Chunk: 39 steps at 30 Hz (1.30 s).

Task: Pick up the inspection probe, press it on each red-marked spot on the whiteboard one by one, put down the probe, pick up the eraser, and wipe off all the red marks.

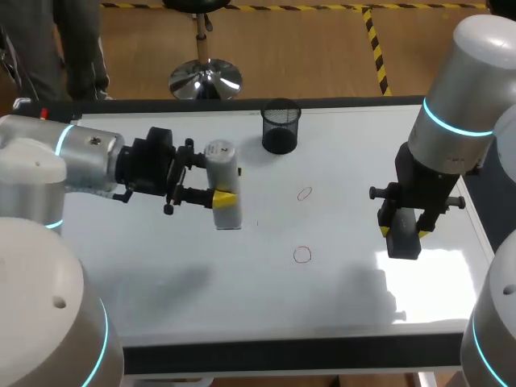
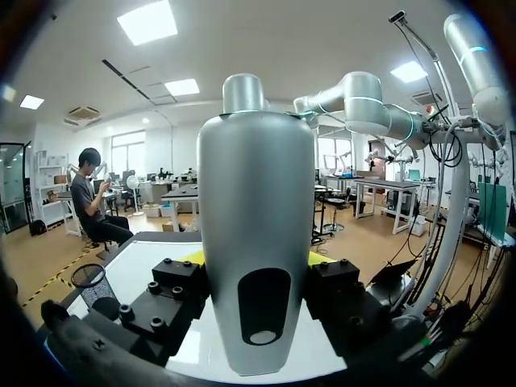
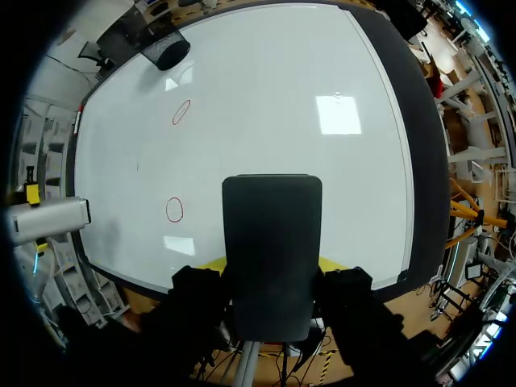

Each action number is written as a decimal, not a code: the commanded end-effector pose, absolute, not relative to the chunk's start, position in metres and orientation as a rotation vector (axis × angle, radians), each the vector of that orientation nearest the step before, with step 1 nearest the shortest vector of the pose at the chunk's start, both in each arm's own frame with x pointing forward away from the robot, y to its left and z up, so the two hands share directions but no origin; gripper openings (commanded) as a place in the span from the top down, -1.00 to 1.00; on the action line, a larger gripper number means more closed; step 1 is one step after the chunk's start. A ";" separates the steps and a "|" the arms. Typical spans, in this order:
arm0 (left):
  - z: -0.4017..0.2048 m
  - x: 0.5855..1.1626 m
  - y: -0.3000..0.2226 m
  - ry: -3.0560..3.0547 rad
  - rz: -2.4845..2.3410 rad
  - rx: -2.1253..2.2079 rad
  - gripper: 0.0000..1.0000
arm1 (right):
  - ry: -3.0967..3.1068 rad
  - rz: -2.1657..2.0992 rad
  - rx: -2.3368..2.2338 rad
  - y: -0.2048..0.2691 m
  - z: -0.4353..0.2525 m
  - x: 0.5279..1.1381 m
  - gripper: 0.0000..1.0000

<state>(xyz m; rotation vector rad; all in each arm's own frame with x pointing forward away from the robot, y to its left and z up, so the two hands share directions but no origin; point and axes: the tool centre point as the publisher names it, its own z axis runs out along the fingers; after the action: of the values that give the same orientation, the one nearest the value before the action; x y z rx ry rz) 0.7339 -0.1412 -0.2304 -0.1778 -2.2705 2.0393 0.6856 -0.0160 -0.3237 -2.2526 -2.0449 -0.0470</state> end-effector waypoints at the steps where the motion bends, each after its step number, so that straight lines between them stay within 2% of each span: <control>1: -0.226 0.734 -0.128 -2.276 2.030 -0.185 1.00 | -2.045 -0.051 -2.251 -0.017 -0.324 0.685 1.00; 25: -0.234 0.721 -0.074 -2.318 2.051 -0.115 1.00 | -2.045 -0.051 -2.251 -0.017 -0.324 0.685 1.00; 39: -0.235 0.720 -0.063 -2.293 2.074 -0.132 1.00 | -2.045 -0.051 -2.251 -0.017 -0.324 0.685 1.00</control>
<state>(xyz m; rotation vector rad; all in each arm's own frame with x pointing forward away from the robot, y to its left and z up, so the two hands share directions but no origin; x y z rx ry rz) 0.7196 -0.0634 -0.2350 -0.1283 -2.2969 2.0706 0.6856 -0.0159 -0.3237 -2.2525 -2.0450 -0.0470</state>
